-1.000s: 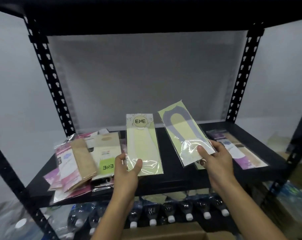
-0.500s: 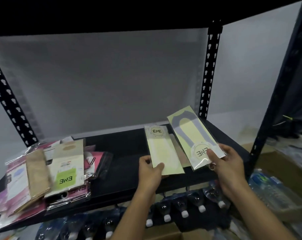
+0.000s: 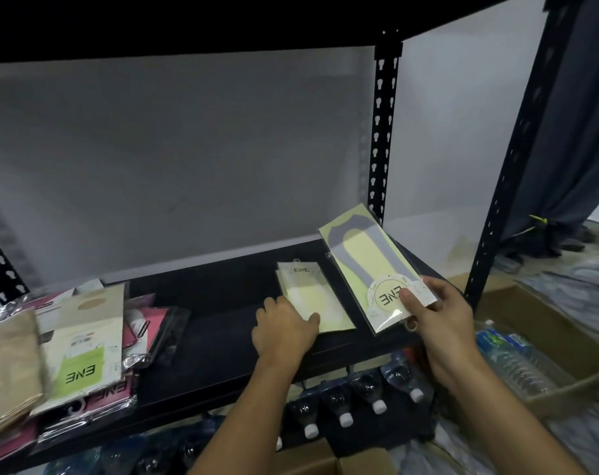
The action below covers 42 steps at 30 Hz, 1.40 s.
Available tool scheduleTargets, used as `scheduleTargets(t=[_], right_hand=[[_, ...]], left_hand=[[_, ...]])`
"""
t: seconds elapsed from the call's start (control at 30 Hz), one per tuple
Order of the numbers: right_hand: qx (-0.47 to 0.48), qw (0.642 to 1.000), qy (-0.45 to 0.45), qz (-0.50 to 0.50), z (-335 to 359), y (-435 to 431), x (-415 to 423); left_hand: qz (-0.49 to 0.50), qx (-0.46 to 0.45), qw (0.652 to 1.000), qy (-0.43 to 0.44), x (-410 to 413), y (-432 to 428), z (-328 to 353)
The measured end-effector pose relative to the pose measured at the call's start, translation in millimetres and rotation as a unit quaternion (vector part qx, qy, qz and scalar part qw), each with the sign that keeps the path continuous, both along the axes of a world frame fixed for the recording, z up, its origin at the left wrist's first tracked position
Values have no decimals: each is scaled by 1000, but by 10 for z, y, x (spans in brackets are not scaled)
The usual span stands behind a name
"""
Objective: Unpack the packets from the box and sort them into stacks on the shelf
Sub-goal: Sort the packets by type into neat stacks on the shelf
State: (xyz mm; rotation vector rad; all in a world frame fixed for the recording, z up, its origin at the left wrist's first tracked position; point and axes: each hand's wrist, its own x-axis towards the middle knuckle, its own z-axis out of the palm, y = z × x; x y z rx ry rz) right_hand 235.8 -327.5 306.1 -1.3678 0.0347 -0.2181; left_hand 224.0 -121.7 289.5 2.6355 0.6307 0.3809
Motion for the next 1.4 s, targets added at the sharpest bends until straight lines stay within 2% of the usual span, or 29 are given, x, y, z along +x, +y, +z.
scheduleTargets(t=[0.07, 0.17, 0.27, 0.33, 0.43, 0.53, 0.6, 0.67, 0.8, 0.93, 1.03, 1.13, 1.2, 1.3, 1.4], right_hand=[[0, 1000, 2, 4, -10, 18, -11], [0, 1000, 8, 7, -32, 57, -35], [-1, 1000, 16, 8, -49, 95, -63], [-1, 1000, 19, 11, -39, 118, -81], [-4, 1000, 19, 23, -6, 161, -111], [-17, 999, 12, 46, 46, 218, -155], [-30, 997, 0, 67, 96, 266, -198], [-45, 995, -13, 84, 140, 319, -236], [-82, 990, -25, 115, 175, 388, -299], [-124, 982, -44, 133, 178, 408, -374], [-153, 976, -62, 142, 188, 392, -404], [-149, 976, -68, 141, 199, 361, -390], [-155, 976, -75, 130, 213, 347, -352], [-139, 981, -96, 99, 259, 344, -301], [-110, 986, -101, 78, 288, 382, -264]], left_hand=[[10, 35, 999, 14, -4, -7, -92], [22, 29, 999, -4, -15, -25, -174], [19, -3, 1000, -15, -28, 0, -170], [8, -59, 998, -33, -42, 53, -133], [-27, -198, 970, -134, -89, 159, -28], [-76, -221, 938, -256, -208, 254, 175], [-128, -173, 931, -294, -291, 325, 349], [-194, -86, 935, -285, -339, 399, 524], [-304, 62, 933, -184, -301, 437, 870], [-357, 195, 910, -75, -105, 378, 1166], [-370, 221, 902, -1, 3, 370, 1311], [-370, 186, 909, 45, 19, 397, 1347], [-369, 121, 920, 46, -4, 449, 1348], [-358, 21, 933, -5, -47, 597, 1339], [-313, -108, 938, -99, -124, 746, 1280]])
